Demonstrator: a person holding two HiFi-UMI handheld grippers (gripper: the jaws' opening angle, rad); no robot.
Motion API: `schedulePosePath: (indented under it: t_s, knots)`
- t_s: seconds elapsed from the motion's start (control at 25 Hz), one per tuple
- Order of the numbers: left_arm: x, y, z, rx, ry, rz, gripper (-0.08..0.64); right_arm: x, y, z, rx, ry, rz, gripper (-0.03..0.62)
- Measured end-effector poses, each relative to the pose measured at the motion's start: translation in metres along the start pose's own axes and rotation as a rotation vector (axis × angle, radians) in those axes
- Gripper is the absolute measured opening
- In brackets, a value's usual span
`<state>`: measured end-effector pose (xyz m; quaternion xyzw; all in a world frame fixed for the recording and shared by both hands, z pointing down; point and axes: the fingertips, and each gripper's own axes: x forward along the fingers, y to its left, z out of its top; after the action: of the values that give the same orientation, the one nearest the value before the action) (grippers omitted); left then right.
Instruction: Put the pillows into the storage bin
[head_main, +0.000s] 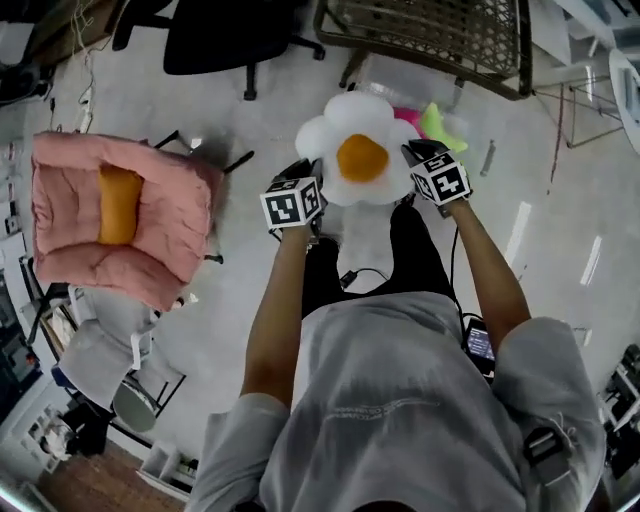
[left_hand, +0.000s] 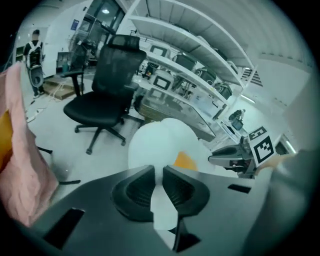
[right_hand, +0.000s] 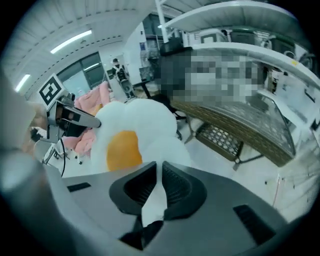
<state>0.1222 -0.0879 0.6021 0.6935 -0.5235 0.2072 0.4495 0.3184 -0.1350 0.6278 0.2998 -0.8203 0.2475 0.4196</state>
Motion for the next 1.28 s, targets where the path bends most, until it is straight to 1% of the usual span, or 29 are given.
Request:
schedulePosePath:
  t_s: [0.08, 0.24, 0.4, 0.48, 0.76, 0.88, 0.96, 1.04, 1.12, 1.2, 1.28]
  knots:
    - [0.042, -0.045, -0.002, 0.023, 0.044, -0.048, 0.057, -0.016, -0.050, -0.033, 0.074, 0.005, -0.038, 0.054]
    - [0.122, -0.124, -0.008, 0.104, 0.133, -0.128, 0.057, -0.037, -0.135, -0.098, 0.194, 0.030, -0.110, 0.049]
    - [0.198, -0.178, -0.028, 0.173, 0.230, -0.184, 0.057, -0.042, -0.197, -0.163, 0.325, 0.053, -0.173, 0.048]
    - [0.233, -0.195, -0.036, 0.199, 0.255, -0.198, 0.057, -0.039, -0.223, -0.190, 0.372, 0.062, -0.195, 0.048]
    - [0.327, -0.227, -0.054, 0.245, 0.315, -0.205, 0.057, -0.004, -0.294, -0.250, 0.486, 0.080, -0.222, 0.048]
    - [0.364, -0.220, -0.065, 0.286, 0.340, -0.186, 0.071, 0.023, -0.317, -0.268, 0.492, 0.100, -0.253, 0.051]
    - [0.378, -0.215, -0.070, 0.312, 0.358, -0.169, 0.091, 0.030, -0.325, -0.278, 0.510, 0.114, -0.285, 0.060]
    - [0.386, -0.213, -0.061, 0.306, 0.344, -0.160, 0.129, 0.032, -0.335, -0.277, 0.534, 0.095, -0.299, 0.063]
    - [0.390, -0.211, -0.042, 0.279, 0.314, -0.156, 0.194, 0.029, -0.347, -0.263, 0.524, 0.083, -0.309, 0.099]
    - [0.389, -0.210, -0.032, 0.264, 0.308, -0.155, 0.204, 0.022, -0.353, -0.251, 0.509, 0.090, -0.306, 0.120]
    - [0.384, -0.210, -0.032, 0.248, 0.314, -0.147, 0.204, 0.019, -0.354, -0.248, 0.497, 0.095, -0.284, 0.126]
